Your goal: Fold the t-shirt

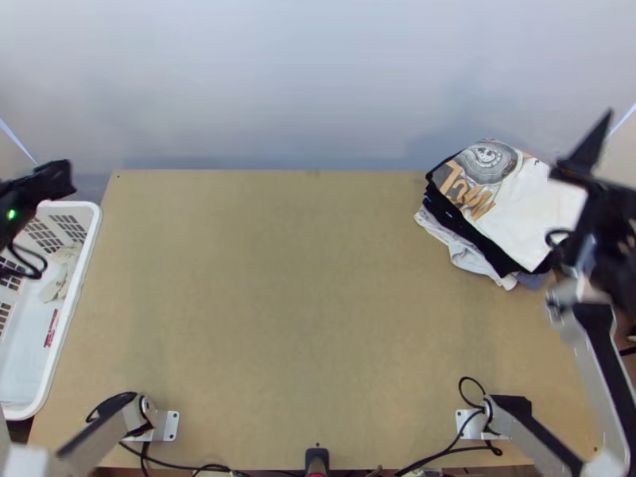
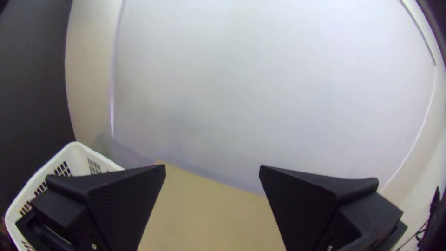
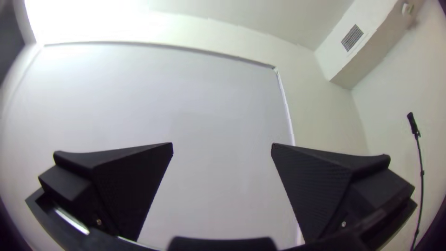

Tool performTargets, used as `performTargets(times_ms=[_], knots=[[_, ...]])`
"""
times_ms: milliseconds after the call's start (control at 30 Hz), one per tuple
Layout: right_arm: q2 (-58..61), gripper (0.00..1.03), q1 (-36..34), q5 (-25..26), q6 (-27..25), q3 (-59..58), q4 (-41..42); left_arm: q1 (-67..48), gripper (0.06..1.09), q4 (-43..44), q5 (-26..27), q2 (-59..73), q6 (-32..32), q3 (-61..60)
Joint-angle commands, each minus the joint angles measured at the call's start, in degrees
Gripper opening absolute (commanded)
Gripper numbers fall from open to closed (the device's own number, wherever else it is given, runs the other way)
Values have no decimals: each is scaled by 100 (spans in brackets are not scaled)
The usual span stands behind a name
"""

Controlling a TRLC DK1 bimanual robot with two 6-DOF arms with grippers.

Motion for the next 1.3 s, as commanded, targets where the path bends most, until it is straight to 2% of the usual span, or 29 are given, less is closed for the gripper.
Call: performTargets(times_ms=[0,167,267,400,533,567,633,667,833,933,1100,1167,1267], knots=[[-2258,98,-13,-1245,1565,-1450,15,351,104,2209,-942,-1816,-93,-2019],[-3251,98,708,-1518,1513,-2373,-3,869,104,3967,-1197,-2976,-146,-3443],[-3699,98,1323,-1509,1187,-2918,-46,896,104,4855,-1223,-3635,-137,-4349],[-4358,98,1701,-1518,396,-4069,-46,913,104,5523,-1223,-4127,-93,-5351],[-5791,98,1753,-1518,308,-5203,-187,904,104,5936,-1215,-4584,276,-6388],[-5844,98,1815,-1527,388,-5185,-556,852,104,6085,-1171,-4734,399,-6739],[-5826,98,1894,-1483,335,-5194,-723,667,104,6261,-1144,-5094,531,-7302],[-5826,98,1868,-1474,326,-5194,-873,544,104,6261,-1144,-5235,628,-7530],[-5826,98,1938,-1421,344,-5194,-2613,105,104,6182,-1136,-6307,918,-8620],[-5826,98,2079,-1412,396,-5194,-3835,8,104,6041,-1197,-6298,1164,-8901],[-5826,98,2325,-1421,449,-5185,-5021,17,104,5092,-1197,-6289,1287,-8901],[-5826,98,2298,-1368,686,-5177,-5091,34,104,4591,-1188,-6289,1305,-8901],[-5826,98,1973,-1351,695,-5177,-5091,34,104,4108,-1127,-6272,1287,-8857]])
